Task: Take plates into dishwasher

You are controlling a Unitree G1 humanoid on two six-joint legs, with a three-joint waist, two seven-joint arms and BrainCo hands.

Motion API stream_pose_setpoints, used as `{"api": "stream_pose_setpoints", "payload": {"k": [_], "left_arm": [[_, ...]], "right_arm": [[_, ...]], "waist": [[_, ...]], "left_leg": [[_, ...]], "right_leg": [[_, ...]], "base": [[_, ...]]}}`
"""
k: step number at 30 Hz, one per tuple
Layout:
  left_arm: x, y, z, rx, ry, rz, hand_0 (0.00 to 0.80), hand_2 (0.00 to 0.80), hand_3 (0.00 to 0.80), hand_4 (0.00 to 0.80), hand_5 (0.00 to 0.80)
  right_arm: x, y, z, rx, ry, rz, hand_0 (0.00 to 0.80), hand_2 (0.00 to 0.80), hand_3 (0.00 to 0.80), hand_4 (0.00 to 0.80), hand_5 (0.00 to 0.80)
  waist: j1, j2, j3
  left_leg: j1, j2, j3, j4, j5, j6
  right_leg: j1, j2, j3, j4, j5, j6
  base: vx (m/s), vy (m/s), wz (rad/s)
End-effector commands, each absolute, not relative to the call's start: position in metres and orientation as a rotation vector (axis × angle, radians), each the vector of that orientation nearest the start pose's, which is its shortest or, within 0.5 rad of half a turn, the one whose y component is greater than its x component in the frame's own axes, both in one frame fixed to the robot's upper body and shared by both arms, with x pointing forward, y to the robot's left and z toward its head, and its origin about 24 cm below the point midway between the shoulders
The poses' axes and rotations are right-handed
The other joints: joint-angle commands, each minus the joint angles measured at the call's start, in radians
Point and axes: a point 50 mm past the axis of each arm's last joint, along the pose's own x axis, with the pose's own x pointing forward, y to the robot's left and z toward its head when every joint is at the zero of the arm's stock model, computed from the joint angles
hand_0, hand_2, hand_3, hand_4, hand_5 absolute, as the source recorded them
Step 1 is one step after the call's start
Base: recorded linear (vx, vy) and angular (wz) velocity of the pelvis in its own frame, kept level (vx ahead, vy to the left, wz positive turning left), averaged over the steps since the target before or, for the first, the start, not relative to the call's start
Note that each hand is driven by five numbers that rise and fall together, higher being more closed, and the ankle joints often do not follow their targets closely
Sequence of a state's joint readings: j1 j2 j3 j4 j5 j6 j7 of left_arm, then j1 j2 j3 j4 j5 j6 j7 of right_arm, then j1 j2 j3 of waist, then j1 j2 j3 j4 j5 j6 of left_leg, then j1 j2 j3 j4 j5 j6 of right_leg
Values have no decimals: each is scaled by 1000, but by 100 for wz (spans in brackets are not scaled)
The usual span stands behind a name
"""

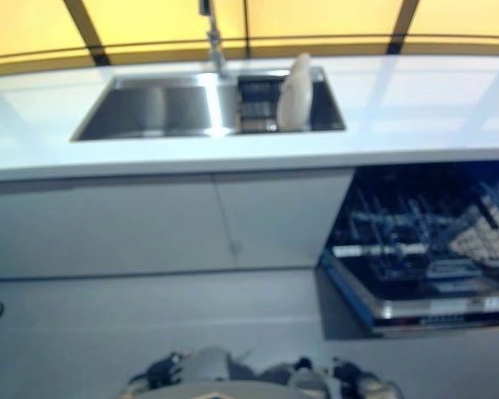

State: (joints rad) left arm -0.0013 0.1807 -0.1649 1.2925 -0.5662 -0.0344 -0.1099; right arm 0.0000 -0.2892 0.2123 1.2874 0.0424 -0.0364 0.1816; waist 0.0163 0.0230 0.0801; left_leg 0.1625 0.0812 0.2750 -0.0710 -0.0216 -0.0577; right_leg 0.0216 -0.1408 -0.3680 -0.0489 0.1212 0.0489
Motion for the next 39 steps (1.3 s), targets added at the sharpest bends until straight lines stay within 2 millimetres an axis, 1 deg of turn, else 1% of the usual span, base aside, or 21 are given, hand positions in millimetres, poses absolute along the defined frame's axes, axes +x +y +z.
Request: {"api": "stream_pose_setpoints", "payload": {"k": [1, 5, 13, 21, 25, 32, 39], "left_arm": [[96, 204, -167, -305, 1170, 244, 0, 0, 0, 0, 0], [93, 205, -167, -323, 1186, 230, 0, 0, 0, 0, 0], [90, 208, -167, -303, 1168, 227, 0, 0, 0, 0, 0], [97, 204, -165, -304, 1141, 193, 0, 0, 0, 0, 0], [99, 202, -165, -304, 1137, 190, 0, 0, 0, 0, 0], [98, 206, -165, -297, 1137, 220, 0, 0, 0, 0, 0], [103, 204, -165, -291, 1136, 222, 0, 0, 0, 0, 0]], "right_arm": [[84, -227, -165, -227, 1315, 182, 0, 0, 0, 0, 0], [82, -228, -165, -230, 1319, 186, 0, 0, 0, 0, 0], [77, -228, -166, -235, 1321, 192, 0, 0, 0, 0, 0], [85, -228, -164, -238, 1297, 180, 0, 0, 0, 0, 0], [87, -227, -164, -235, 1296, 182, 0, 0, 0, 0, 0], [86, -225, -165, -225, 1299, 193, 0, 0, 0, 0, 0], [92, -223, -163, -221, 1278, 192, 0, 0, 0, 0, 0]], "waist": [[20, -61, 27], [20, -63, 26], [16, -60, 30], [14, -48, 39], [16, -48, 35], [21, -54, 23], [21, -51, 22]], "left_leg": [[-4, -38, 58, 14, 36, 6], [-5, -38, 56, 15, 35, 7], [-15, -34, 55, 24, 32, 6], [-27, -34, 48, 34, 35, 4], [-27, -35, 49, 34, 36, 4], [-22, -39, 43, 26, 41, 5], [-27, -34, 37, 33, 46, -4]], "right_leg": [[78, -9, 40, -8, -21, 50], [75, -10, 42, -7, -22, 52], [68, -9, 47, -6, -23, 52], [62, -10, 51, 0, -22, 52], [66, -10, 47, -1, -22, 51], [74, -5, 44, -4, -26, 46], [78, 3, 44, -6, -30, 40]], "base": [[0, 0, 0], [36, -8, 0], [4, -2, 0], [0, 0, 0], [0, 0, 0], [4, -34, 0], [-1, -57, 3]]}}
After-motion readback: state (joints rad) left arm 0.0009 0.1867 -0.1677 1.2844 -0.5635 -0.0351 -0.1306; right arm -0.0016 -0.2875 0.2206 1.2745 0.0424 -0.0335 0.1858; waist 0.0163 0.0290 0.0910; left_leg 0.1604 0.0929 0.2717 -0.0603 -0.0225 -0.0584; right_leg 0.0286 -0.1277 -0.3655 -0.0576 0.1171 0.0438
